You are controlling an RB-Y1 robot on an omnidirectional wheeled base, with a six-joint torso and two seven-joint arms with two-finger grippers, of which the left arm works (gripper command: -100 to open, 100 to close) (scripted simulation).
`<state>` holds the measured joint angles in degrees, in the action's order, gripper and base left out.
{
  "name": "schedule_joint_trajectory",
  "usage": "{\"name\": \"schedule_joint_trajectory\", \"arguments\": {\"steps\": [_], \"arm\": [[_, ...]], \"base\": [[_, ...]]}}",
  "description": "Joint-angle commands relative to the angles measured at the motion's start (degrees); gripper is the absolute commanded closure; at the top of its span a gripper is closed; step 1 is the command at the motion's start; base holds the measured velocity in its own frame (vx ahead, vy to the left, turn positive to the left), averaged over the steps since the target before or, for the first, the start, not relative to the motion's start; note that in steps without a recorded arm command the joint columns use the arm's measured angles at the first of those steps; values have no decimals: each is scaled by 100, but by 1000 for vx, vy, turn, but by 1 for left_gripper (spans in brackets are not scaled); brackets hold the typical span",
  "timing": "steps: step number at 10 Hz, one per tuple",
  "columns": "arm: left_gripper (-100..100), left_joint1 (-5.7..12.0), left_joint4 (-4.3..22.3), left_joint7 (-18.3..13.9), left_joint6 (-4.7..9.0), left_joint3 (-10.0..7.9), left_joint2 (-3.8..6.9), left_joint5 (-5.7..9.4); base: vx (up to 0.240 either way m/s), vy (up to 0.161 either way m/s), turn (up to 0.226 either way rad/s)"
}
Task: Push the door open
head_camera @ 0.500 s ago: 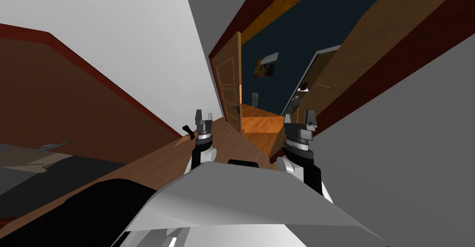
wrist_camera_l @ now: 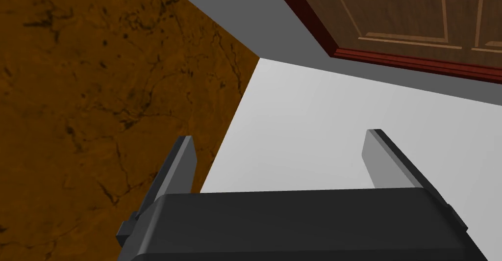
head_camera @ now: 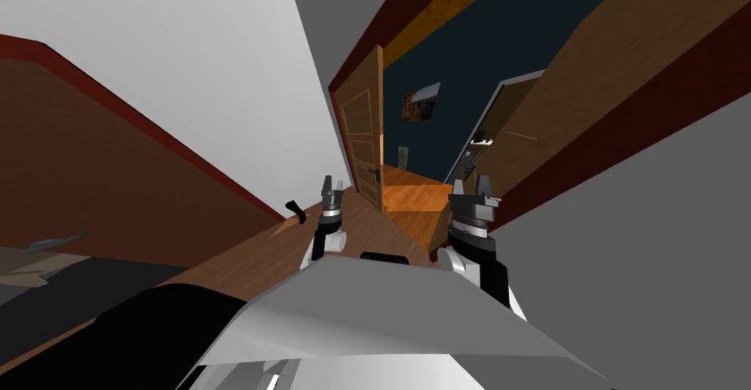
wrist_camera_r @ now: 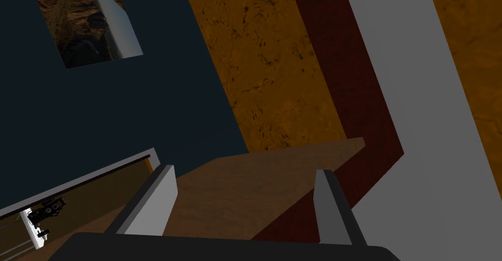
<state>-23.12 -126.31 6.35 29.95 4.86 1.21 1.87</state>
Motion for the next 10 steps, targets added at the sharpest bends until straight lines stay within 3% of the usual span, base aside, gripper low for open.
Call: {"name": "schedule_joint_trajectory", "arguments": {"steps": [1,10], "arm": [[-100,130,216,-42,-50,98,16,-49],[-100,973,1666,-402,-194,428,171,-207]], "base": [[113,106,-38],[88,88,-34]]}}
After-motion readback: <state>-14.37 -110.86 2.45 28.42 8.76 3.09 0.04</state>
